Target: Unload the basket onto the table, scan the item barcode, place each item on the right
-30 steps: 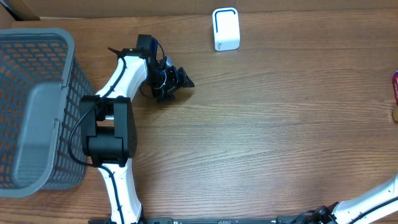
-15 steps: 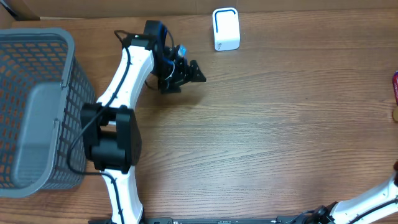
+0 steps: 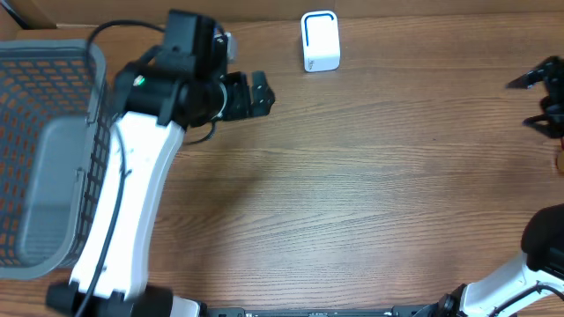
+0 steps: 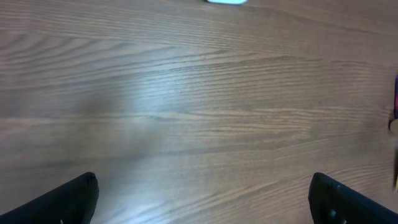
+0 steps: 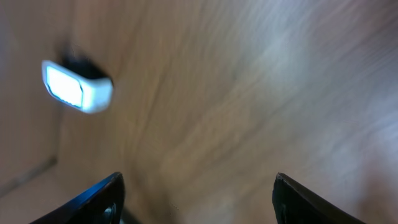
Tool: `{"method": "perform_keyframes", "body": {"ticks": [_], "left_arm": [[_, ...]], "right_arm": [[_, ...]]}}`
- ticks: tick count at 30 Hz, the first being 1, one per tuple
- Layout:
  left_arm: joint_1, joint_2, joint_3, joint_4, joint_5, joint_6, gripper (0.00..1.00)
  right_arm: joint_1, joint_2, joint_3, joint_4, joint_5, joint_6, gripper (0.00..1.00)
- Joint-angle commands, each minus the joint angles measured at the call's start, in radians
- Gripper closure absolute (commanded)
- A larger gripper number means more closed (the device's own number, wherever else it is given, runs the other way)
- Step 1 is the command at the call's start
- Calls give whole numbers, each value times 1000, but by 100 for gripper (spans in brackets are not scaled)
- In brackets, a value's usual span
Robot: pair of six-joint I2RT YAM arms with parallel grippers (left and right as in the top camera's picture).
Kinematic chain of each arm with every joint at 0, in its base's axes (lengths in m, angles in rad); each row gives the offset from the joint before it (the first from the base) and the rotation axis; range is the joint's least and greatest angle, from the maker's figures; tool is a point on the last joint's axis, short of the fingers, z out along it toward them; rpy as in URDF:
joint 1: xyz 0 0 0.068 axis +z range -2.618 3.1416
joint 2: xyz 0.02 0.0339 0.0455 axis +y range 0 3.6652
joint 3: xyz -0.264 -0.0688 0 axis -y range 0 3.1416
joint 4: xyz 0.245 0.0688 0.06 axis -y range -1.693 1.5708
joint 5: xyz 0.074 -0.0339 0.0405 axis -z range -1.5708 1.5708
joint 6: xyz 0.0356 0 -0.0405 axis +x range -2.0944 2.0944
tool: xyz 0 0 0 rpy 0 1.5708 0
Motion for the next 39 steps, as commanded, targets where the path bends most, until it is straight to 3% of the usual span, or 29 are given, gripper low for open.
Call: {"method": "perform_keyframes", "body": {"ticks": [1, 9, 20, 25, 28, 30, 31, 35, 39], "left_arm": [[-2, -82, 21, -48, -68, -64, 0], [-2, -185, 21, -207, -69, -97, 0], [-33, -219, -1, -360, -123, -113, 0], [-168, -285, -49, -365, -290, -233, 1], [-349, -368, -132, -349, -480, -374, 0], [-436, -406, -187, -333, -559, -449, 0], [-473, -422, -216, -327, -600, -492, 0], [-565, -447, -314, -288, -713, -603, 0], [-569, -421, -365, -248, -719, -605, 0]], "right_arm": [[74, -50, -1, -19, -77, -152, 22], [260, -162, -123, -19, -76, -211, 22], [376, -563, -583, 198, -72, -239, 21], [376, -766, -825, 409, -72, -239, 20], [376, -882, -995, 565, -73, -230, 19], [376, -916, -1060, 636, -72, -228, 10], [376, -921, -1075, 658, -72, -229, 0], [376, -908, -1096, 750, -71, -229, 0], [376, -879, -1096, 810, -72, -229, 0]]}}
